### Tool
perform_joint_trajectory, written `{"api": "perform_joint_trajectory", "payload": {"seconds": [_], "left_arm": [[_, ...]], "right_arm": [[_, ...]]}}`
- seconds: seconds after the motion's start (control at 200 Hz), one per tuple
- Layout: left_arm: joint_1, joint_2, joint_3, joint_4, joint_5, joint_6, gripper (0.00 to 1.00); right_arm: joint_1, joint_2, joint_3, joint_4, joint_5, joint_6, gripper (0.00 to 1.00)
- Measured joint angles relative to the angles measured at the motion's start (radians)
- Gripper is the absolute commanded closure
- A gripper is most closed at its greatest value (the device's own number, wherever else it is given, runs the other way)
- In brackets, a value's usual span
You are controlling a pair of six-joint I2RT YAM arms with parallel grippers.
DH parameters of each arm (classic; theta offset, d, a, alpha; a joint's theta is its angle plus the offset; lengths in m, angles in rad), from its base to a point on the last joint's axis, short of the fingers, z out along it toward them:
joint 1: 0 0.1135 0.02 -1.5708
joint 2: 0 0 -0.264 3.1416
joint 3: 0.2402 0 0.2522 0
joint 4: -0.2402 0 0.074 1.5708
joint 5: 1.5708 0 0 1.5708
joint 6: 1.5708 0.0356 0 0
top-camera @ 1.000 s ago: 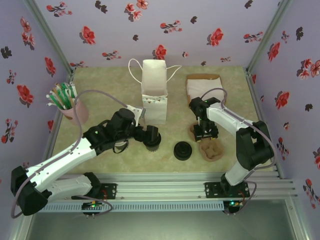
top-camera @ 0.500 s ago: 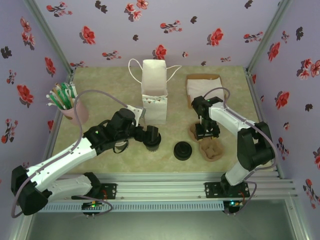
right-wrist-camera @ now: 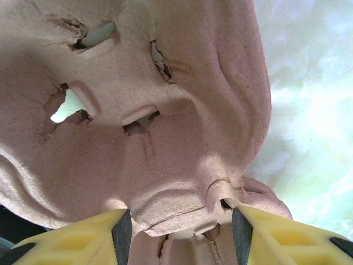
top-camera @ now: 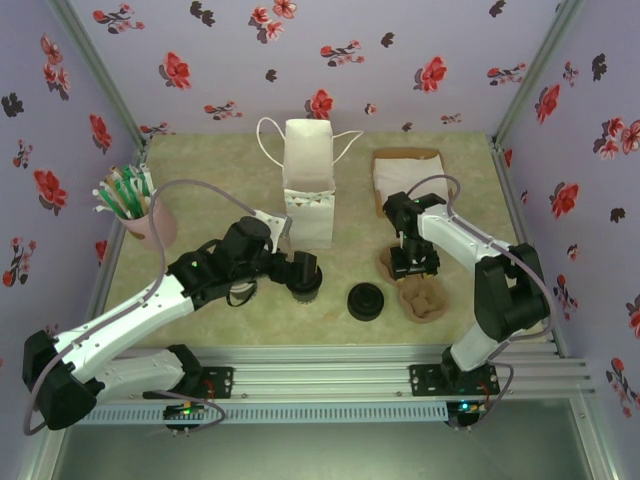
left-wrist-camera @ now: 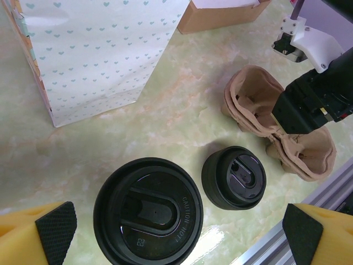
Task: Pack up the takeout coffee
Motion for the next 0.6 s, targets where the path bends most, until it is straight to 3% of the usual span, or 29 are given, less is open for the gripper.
{"api": "perform_joint_trajectory", "payload": {"seconds": [0.6], "left_arm": [[0.0, 0.006, 0.002, 0.0, 0.0, 0.0, 0.01]], "right_arm": [[0.0, 0.019, -0.001, 0.012, -0.021, 0.0, 0.48]]}}
